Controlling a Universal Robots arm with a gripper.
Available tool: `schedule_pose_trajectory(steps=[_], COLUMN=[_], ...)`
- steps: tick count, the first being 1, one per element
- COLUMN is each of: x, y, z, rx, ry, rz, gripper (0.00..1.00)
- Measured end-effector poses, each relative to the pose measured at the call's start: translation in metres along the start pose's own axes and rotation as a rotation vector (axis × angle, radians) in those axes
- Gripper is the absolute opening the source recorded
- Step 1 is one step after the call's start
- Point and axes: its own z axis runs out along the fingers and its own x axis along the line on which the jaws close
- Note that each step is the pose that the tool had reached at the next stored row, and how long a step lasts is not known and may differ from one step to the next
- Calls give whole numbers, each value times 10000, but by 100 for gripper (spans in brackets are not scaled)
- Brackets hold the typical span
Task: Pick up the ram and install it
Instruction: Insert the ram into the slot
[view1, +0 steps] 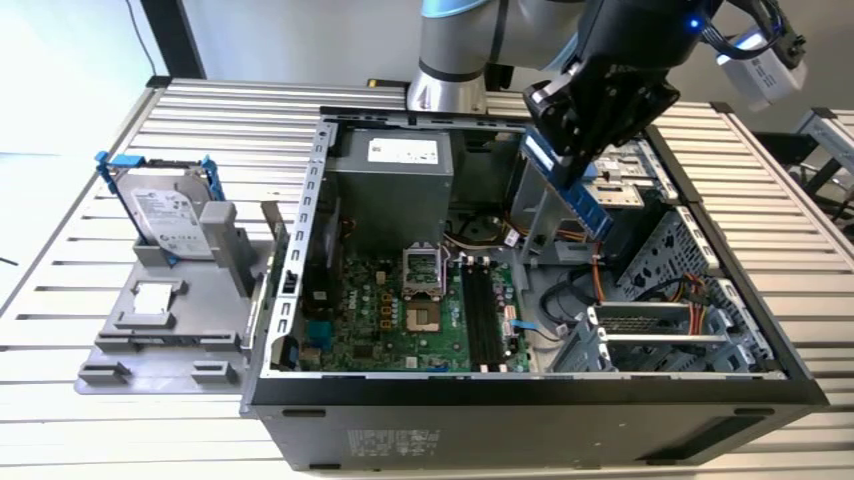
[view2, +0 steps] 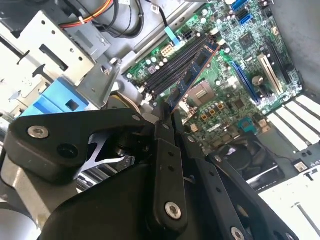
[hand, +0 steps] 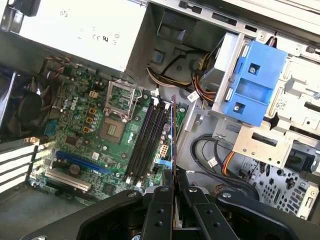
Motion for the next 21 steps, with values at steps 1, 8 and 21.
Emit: schedule_pose_trajectory(steps=[1,8,21], x=[2,13,32], y=[-5,-40,-103], z=[0,0,-1], rx=[-4,-26,-67], ry=[-3,-19,-49], rz=[92,715,1906], gripper=[0,0,0])
